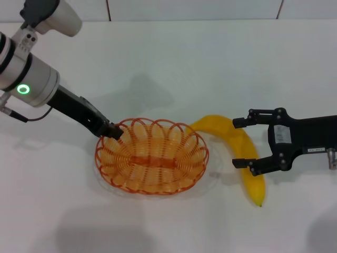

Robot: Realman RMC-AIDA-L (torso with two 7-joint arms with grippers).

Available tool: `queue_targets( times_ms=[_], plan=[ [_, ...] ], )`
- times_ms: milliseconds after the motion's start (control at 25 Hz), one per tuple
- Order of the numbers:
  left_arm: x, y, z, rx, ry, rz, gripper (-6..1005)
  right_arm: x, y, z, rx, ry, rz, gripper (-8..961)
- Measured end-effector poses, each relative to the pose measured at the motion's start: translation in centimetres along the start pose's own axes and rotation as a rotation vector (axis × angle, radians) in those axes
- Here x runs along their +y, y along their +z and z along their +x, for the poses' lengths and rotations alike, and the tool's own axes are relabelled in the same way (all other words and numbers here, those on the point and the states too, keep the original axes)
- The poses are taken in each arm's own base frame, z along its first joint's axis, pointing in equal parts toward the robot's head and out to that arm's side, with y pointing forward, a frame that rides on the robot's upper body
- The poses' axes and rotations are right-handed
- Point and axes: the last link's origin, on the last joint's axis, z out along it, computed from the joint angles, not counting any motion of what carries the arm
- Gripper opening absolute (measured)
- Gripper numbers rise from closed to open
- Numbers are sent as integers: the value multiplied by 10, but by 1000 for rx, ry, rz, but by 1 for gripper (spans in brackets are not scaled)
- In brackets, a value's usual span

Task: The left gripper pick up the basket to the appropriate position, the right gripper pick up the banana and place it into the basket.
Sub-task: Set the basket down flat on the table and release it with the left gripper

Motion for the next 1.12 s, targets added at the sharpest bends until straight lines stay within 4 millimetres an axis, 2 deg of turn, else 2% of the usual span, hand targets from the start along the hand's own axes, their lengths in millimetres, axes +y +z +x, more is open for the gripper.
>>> queue_targets(
  times_ms=[160, 560, 1120],
  plan=[
    [0, 2, 4, -3, -6, 1, 69, -2, 2, -2, -2, -6, -3, 876],
    [1, 23, 10, -68, -30, 21, 69, -3, 3, -4, -4, -10, -5, 876],
    [1, 25, 12, -60, -49, 31, 68, -2, 4, -4, -5, -10, -6, 877]
  ],
)
